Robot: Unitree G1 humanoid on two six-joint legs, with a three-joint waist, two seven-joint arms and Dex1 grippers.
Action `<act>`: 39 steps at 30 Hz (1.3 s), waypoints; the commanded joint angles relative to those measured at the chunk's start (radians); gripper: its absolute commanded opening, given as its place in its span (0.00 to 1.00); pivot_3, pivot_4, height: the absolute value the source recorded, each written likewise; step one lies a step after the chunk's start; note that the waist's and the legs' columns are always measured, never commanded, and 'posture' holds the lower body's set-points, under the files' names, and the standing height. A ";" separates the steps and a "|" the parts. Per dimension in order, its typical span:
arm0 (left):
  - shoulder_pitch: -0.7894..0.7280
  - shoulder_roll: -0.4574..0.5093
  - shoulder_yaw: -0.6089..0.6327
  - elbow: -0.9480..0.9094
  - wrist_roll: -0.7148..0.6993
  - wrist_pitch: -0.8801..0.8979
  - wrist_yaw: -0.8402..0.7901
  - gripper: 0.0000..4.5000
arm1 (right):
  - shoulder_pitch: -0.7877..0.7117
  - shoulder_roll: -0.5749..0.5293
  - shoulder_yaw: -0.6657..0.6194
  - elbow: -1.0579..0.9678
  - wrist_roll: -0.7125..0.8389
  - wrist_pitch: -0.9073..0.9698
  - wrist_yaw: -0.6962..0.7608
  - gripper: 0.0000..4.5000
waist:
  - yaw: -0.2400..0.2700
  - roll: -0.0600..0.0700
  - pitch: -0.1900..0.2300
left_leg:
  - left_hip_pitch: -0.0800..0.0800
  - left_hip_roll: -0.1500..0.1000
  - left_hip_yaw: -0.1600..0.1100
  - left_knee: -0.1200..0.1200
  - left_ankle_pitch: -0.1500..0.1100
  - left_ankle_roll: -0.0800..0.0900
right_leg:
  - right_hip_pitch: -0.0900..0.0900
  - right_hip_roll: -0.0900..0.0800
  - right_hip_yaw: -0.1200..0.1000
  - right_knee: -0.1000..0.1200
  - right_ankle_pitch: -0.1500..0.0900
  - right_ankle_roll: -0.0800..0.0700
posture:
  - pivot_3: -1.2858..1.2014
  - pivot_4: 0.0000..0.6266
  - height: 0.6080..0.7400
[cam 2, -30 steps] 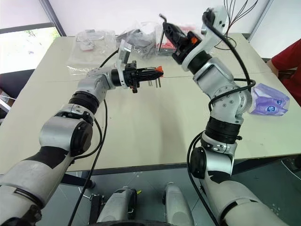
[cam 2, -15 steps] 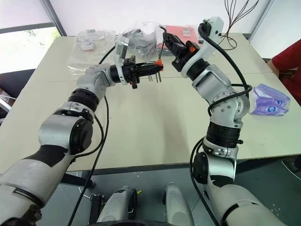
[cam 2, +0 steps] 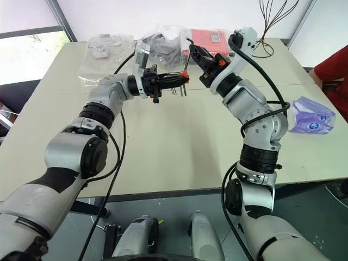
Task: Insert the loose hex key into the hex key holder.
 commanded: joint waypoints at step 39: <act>-0.008 -0.004 -0.008 -0.018 0.035 -0.061 0.015 0.00 | 0.042 -0.042 0.008 -0.057 0.091 -0.021 -0.018 0.03 | 0.001 0.000 0.000 | 0.000 0.000 0.000 0.000 0.000 0.000 | 0.000 0.000 0.000 0.000 0.000 0.000 | 0.52 0.24 1.00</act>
